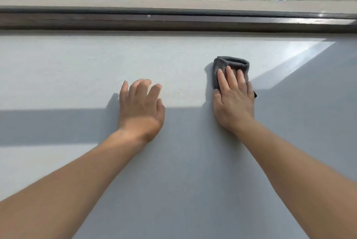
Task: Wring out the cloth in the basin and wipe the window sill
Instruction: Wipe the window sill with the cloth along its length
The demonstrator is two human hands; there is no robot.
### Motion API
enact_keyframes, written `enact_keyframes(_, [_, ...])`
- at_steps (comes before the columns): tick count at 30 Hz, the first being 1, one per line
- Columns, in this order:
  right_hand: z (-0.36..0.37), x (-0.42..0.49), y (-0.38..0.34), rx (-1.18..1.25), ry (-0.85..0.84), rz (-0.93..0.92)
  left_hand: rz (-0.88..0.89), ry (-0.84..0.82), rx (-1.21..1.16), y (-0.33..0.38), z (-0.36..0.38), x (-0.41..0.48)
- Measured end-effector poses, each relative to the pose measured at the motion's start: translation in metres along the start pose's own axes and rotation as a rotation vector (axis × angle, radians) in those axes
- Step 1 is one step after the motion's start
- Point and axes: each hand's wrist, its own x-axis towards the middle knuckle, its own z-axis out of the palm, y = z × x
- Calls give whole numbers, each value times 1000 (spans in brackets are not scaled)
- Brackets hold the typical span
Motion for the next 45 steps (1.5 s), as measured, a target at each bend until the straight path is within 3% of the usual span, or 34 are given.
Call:
enact_keyframes(3, [19, -80, -31, -11, -12, -238, -26, -71, -61, 11, 3, -56])
enact_keyframes(6, [24, -119, -17, -48, -80, -401, -14, -89, -111, 15, 6, -94])
enact_keyframes(8, [17, -100, 3, -56, -85, -309, 0, -94, -102, 14, 9, -107])
enact_keyframes(11, [8, -58, 14, 20, -66, 17, 7, -110, -93, 11, 15, -112])
enact_keyframes(13, [13, -64, -6, 11, -27, 54, 16, -120, -64, 10, 19, -112])
enact_keyframes(16, [31, -128, -37, -23, -13, -206, 9, -120, -29, 9, 18, -112])
enact_keyframes(19, [29, -154, -23, -57, -62, -404, -2, -131, -35, 7, 15, -112])
enact_keyframes(25, [10, -113, 0, -10, -54, 7, 0, -107, -28, 5, 10, -113])
enact_keyframes(28, [24, -186, -35, -12, -26, -184, -4, -95, -16, 7, 9, -118])
enact_keyframes(32, [26, -253, -9, -28, -104, -478, 12, -57, -49, 20, 9, -135])
enact_keyframes(34, [18, -231, 19, -61, -79, -387, 36, -13, -110, 22, 5, -139])
enact_keyframes(38, [5, -198, 49, -32, -95, -26, 4, -29, -115, 25, -2, -163])
enact_keyframes(45, [22, -327, 7, -7, -83, -472, -81, -174, 64, 42, 3, -197])
